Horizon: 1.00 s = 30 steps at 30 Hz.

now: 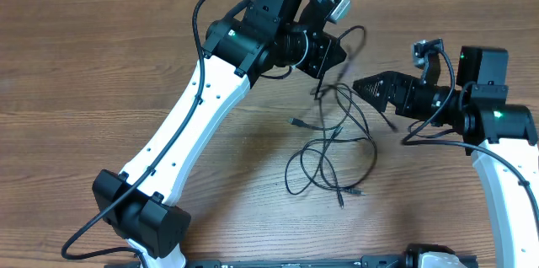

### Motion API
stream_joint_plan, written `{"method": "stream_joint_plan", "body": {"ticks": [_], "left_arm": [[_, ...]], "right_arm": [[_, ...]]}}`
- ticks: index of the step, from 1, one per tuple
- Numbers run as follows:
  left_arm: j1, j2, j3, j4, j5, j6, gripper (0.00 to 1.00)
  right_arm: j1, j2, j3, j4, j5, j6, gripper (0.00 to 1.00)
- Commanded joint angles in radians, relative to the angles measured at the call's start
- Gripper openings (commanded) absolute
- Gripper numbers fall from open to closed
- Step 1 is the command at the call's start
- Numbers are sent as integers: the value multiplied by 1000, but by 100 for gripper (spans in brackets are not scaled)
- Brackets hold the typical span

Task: Untangle cables
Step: 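Move the right gripper back toward the left gripper over the cables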

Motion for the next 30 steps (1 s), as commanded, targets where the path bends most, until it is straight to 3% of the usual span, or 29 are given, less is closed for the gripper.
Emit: {"method": "stream_joint_plan", "body": {"ticks": [1, 9, 14, 22, 30], "left_arm": [[-7, -7, 6, 24, 50, 26, 4], [-6, -9, 6, 41, 81, 27, 4], [-6, -9, 6, 46, 136, 69, 4], [-6, -9, 6, 90, 242, 109, 4], [-3, -9, 6, 110, 253, 116, 4]], "right_arm": [[-1, -4, 11, -24, 152, 16, 100], [-1, -1, 11, -51, 412, 16, 100], [-1, 4, 3, -48, 479, -37, 100], [-1, 82, -8, -80, 447, -170, 100], [-1, 156, -8, -125, 239, -339, 94]]}}
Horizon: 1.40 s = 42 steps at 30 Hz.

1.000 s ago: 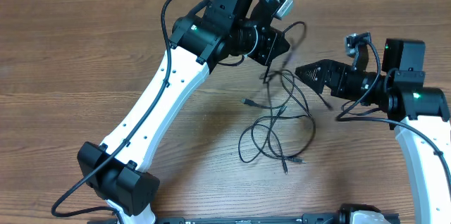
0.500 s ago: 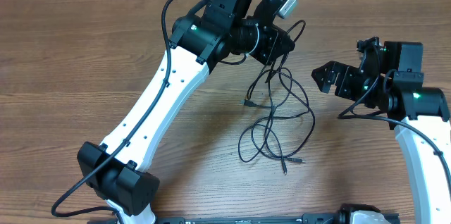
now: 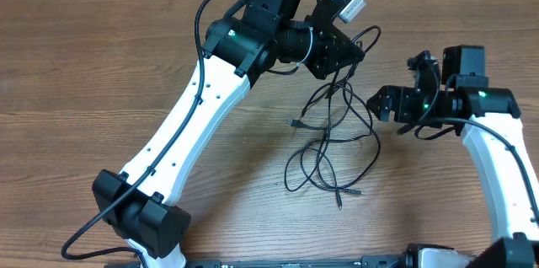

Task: Untangle cables
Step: 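Move the right gripper back toward the left gripper over the cables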

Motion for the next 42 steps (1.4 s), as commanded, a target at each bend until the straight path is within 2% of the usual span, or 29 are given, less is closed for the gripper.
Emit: {"method": "stream_joint_plan", "body": {"ticks": [1, 7, 19, 29, 31, 32, 33, 35, 36, 42], "left_arm": [[-1, -9, 6, 9, 36, 30, 4], [8, -9, 6, 9, 37, 26, 4], [6, -9, 6, 27, 161, 26, 4], [7, -9, 6, 27, 167, 22, 4], [6, -9, 6, 35, 167, 5, 4], [7, -9, 6, 48, 167, -19, 4], [9, -9, 6, 59, 167, -40, 4], [18, -9, 6, 89, 166, -94, 4], [30, -9, 6, 109, 166, -137, 4], [119, -10, 6, 146, 159, -291, 4]], "right_arm": [[-1, -1, -4, -19, -157, -150, 94], [-1, -1, -4, -50, -285, -260, 94], [85, 27, -5, -39, -262, -260, 95], [192, 66, -5, -35, -257, -253, 93], [211, 66, -5, -34, -257, -253, 81], [222, 67, -5, -31, -256, -251, 58], [228, 68, -5, -29, -256, -244, 46], [236, 70, -5, -23, -256, -223, 11], [236, 72, -5, -24, -256, -215, 4], [236, 72, -5, -36, -256, -196, 4]]}}
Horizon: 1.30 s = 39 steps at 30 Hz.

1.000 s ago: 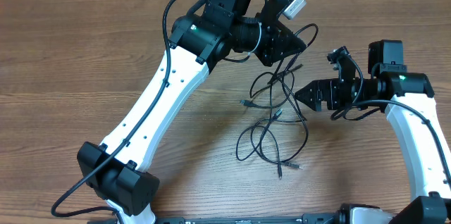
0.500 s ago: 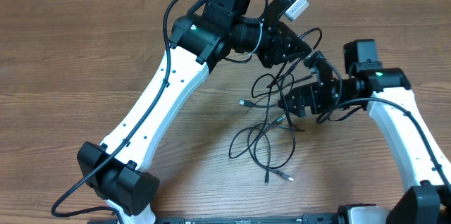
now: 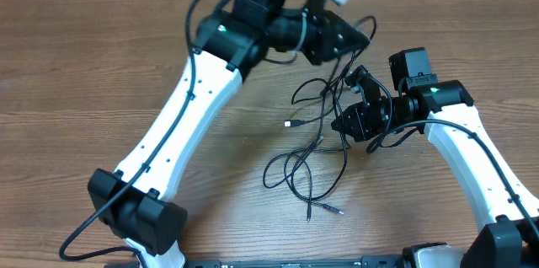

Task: Untangle cables

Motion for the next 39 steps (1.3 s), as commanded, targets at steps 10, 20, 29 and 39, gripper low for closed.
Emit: {"method": "stream_joint_plan", "body": {"ticks": [10, 20, 29, 39], "left_arm": [[201, -9, 6, -128, -215, -128, 4], [320, -9, 6, -224, -484, -136, 4], [464, -9, 6, -260, -481, -136, 4], [472, -9, 6, -317, -243, 23, 4]], "right_arm": [[4, -120, 6, -18, -122, 49, 4], [4, -417, 13, -35, 62, 132, 4], [4, -591, 13, -42, 386, 280, 4], [4, -583, 12, -5, 431, 323, 50]]}}
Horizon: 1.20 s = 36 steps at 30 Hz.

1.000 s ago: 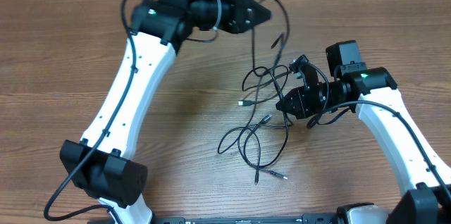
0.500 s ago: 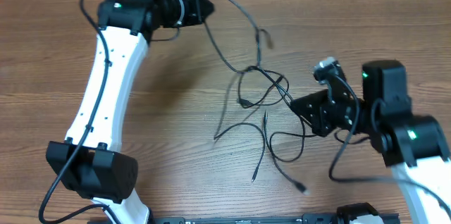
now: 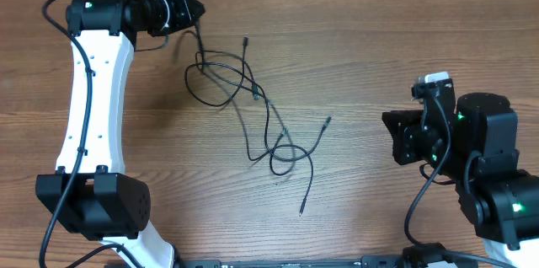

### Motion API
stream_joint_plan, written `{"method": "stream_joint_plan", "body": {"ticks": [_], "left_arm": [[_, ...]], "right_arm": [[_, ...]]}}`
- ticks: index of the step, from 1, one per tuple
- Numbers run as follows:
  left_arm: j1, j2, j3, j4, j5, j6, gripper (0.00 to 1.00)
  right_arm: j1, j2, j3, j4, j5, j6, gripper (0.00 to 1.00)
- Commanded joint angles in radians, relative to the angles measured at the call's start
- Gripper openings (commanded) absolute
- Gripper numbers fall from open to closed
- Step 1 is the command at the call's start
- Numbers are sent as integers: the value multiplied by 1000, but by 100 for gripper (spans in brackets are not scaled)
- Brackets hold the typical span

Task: Untangle cables

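Observation:
Thin black cables (image 3: 253, 104) lie strung out across the wooden table (image 3: 404, 40), from the top left down to a plug end (image 3: 301, 210). A loose loop (image 3: 215, 83) sits near the top and a small knot (image 3: 282, 148) near the middle. Two more plug ends (image 3: 244, 42) (image 3: 328, 120) point outward. My left gripper (image 3: 194, 11) is at the top left, shut on the upper end of a cable. Well right of the cables is my right gripper (image 3: 394, 137), with nothing visibly in it; its jaws do not show clearly.
The left arm (image 3: 88, 108) runs up the left side from its base (image 3: 93, 209). The right arm's body (image 3: 488, 175) fills the lower right corner. The table's far edge lies just behind the left gripper.
My left gripper has moved from the top centre to the top left, and the cables now lie stretched out leftward. My right gripper, then down on the tangle, is now back at the right, off the cables.
At first my left gripper held a cable above a bunched pile at centre right, with my right gripper pointing at it from the right. The right gripper then came closer and pressed onto the tangle. Now the bundle is drawn into a long line, with one small knot left.

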Motion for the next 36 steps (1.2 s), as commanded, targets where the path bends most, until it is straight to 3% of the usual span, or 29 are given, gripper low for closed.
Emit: {"method": "stream_joint_plan", "body": {"ticks": [1, 3, 5, 13, 20, 30, 36], "left_arm": [[-30, -9, 6, 1, 179, 93, 4], [-48, -9, 6, -1, 240, 93, 4], [-72, -9, 6, -4, 296, 94, 4], [-215, -9, 6, 26, 478, 127, 4], [-299, -9, 6, 177, 754, 114, 4], [-378, -9, 6, 206, 780, 66, 4], [-402, -10, 6, 275, 877, 14, 4]], "right_arm": [[4, 23, 12, 22, 9, 11, 71], [4, 47, 12, 39, -27, 11, 89], [4, 72, 12, 62, -58, 11, 100], [4, 211, 12, 226, -223, 10, 100], [4, 326, 12, 367, -350, 11, 100], [4, 408, 12, 560, -391, 120, 100], [4, 458, 11, 621, -300, 234, 100]]}}
